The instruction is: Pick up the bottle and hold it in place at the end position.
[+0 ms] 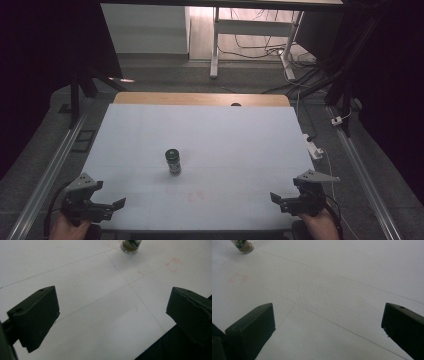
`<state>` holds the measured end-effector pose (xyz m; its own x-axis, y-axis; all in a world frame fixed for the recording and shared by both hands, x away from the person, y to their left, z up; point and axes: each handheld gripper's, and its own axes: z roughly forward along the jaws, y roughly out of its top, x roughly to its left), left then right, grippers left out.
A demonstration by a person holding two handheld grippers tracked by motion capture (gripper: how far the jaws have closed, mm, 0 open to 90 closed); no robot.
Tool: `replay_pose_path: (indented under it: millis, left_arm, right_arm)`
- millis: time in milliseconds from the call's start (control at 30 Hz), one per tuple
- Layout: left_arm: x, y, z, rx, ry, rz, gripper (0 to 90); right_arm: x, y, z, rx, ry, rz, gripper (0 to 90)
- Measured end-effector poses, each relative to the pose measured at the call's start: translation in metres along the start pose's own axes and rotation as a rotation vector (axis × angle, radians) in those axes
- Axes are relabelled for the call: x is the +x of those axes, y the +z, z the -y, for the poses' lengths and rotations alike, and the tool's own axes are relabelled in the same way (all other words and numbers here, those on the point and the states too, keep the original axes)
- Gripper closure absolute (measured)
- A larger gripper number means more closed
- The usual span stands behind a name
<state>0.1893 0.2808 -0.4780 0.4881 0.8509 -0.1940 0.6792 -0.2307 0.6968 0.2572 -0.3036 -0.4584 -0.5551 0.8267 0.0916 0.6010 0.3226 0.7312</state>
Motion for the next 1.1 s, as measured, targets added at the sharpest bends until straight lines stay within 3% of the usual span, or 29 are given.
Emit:
replay_pose_path:
  millis: [333,600,833,1033,1100]
  left_arm:
    - [-0.003,-0.001,-0.002,-0.031,0.024,0.01,0.0]
    - [-0.007,0.003,-0.007,-0.023,0.062,0.028,0.0]
    - [-0.006,0.009,-0.011,-0.041,0.083,0.076,0.0]
    - [-0.008,0.018,-0.015,-0.066,0.136,0.135,0.0]
    - [-0.008,0.02,-0.017,-0.067,0.15,0.137,0.0]
  right_arm:
    - [0.001,0.001,-0.001,0.007,-0.008,-0.005,0.0]
    - [0.002,0.004,-0.002,0.029,-0.029,-0.013,0.0]
    - [0.002,0.005,-0.003,0.034,-0.034,-0.019,0.0]
    - [0.002,0.005,-0.003,0.035,-0.033,-0.024,0.0]
    - [0.002,0.005,-0.003,0.034,-0.031,-0.025,0.0]
